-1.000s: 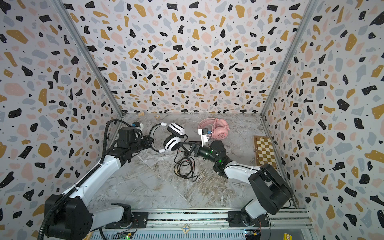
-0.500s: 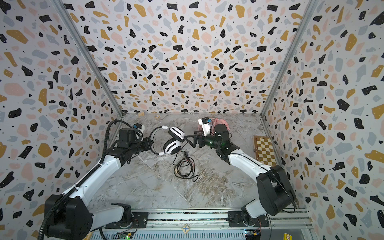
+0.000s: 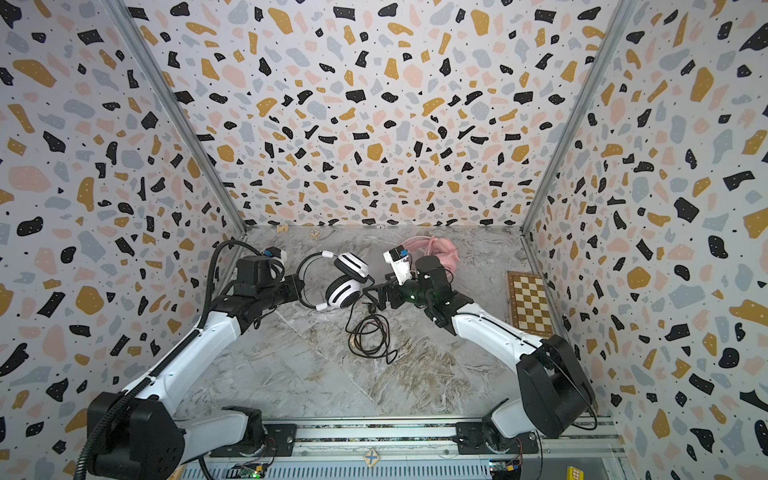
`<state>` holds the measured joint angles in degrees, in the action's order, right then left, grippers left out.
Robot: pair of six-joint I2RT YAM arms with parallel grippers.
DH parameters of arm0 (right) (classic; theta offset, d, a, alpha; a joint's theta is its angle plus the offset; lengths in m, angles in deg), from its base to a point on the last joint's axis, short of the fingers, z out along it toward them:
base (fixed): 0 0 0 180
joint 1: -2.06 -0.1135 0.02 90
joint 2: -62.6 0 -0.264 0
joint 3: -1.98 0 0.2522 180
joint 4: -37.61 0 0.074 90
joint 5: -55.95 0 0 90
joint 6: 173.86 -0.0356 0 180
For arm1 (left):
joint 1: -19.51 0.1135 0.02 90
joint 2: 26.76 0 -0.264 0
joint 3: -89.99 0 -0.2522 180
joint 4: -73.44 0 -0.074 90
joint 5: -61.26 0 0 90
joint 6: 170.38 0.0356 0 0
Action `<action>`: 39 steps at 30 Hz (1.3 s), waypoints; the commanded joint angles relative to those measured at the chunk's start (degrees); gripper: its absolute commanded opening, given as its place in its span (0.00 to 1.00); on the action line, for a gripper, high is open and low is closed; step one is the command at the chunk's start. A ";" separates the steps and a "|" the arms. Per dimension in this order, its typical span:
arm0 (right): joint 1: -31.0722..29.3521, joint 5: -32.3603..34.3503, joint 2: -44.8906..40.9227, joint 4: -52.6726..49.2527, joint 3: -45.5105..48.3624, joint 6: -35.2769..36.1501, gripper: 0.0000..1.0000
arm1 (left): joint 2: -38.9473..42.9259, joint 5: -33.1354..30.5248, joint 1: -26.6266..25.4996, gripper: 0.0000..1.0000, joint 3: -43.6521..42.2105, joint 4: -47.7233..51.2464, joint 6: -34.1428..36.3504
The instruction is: Wrap the headphones
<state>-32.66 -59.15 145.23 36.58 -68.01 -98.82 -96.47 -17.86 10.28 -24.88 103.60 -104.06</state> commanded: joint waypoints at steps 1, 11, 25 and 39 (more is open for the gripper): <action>-0.35 8.66 -1.41 -9.76 -7.76 9.34 0.99 | 0.98 -0.89 -0.68 0.00 2.41 -1.75 0.71; -6.42 10.83 7.87 -17.87 -22.00 13.82 0.99 | -1.26 -3.14 -4.25 0.00 4.99 0.79 1.93; -9.75 23.52 14.06 -27.67 -27.73 17.83 0.89 | 0.47 -4.59 -4.59 0.00 6.36 2.22 2.63; -9.69 21.74 8.61 -21.70 -22.94 20.49 0.11 | 0.81 -0.95 -4.57 0.12 5.92 0.61 1.81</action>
<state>-42.52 -36.90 159.63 12.45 -92.36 -78.67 -97.60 -22.26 5.51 -21.75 109.89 -100.74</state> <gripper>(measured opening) 0.384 0.085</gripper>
